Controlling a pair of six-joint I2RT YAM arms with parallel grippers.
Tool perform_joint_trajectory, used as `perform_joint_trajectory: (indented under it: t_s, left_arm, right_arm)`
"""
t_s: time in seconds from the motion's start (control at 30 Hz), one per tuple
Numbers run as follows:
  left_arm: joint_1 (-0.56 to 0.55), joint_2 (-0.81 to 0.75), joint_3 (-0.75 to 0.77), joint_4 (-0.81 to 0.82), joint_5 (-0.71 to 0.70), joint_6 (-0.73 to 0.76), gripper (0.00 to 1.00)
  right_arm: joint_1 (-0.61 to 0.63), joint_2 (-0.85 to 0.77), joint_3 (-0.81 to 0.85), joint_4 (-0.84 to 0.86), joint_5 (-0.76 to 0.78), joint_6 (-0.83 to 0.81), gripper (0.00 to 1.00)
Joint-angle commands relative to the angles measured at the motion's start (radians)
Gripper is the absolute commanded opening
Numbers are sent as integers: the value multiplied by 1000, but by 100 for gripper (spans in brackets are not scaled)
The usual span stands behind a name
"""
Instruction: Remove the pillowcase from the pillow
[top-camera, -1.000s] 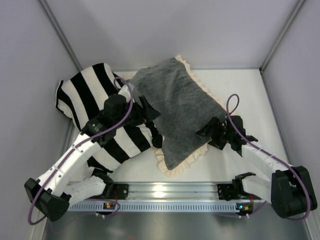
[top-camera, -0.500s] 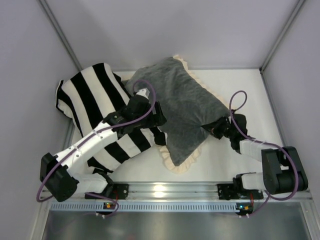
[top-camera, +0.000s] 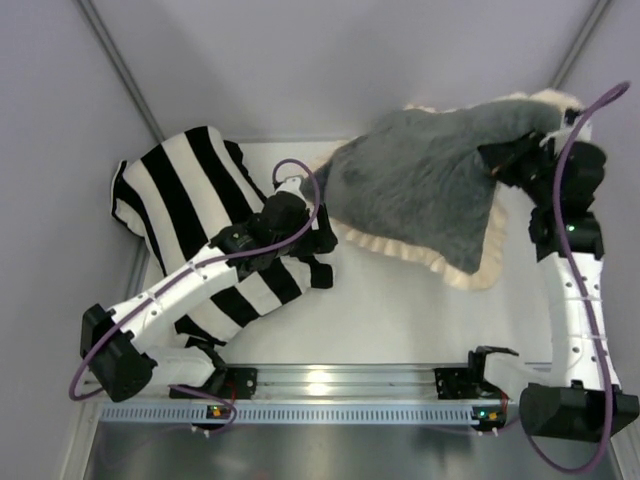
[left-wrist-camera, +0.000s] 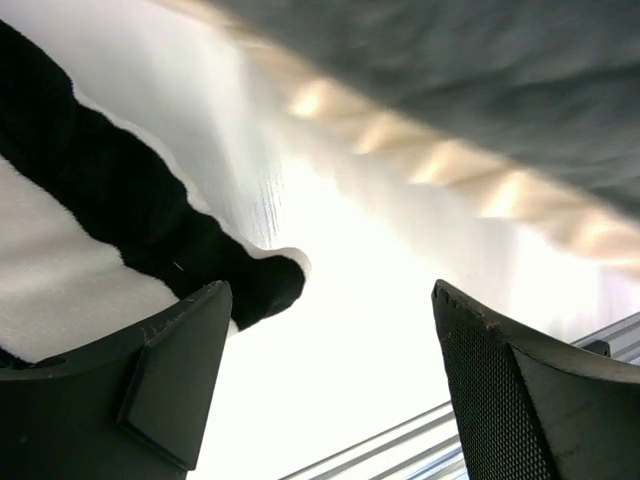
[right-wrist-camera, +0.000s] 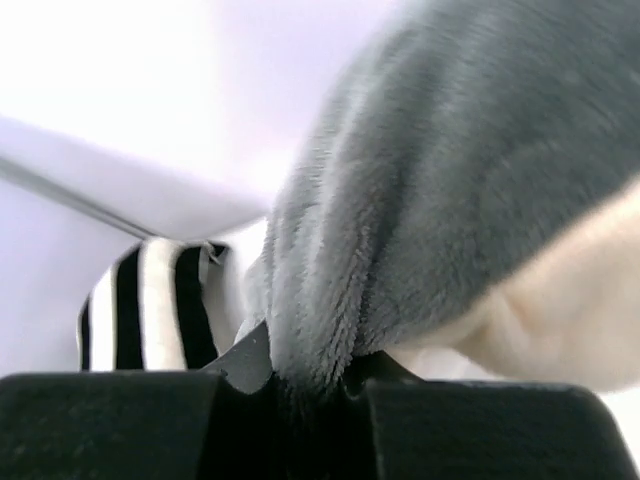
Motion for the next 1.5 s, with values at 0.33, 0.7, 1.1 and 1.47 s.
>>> perform_joint_trajectory:
  t_s: [0.33, 0.7, 1.1, 1.47]
  left_arm:
    - [-98, -379, 25, -141, -221, -21, 77]
    - [-98, -527, 41, -238, -286, -124, 75]
    - [-100, -168, 176, -188, -165, -57, 75]
    - [-103, 326, 272, 72, -42, 47, 74]
  right_arm:
    - [817, 584, 967, -215, -41, -492, 0]
    - [857, 692, 841, -261, 168, -504, 97]
    - [408, 405, 263, -160, 190, -308, 94]
    - [331, 707, 361, -165, 301, -357, 90]
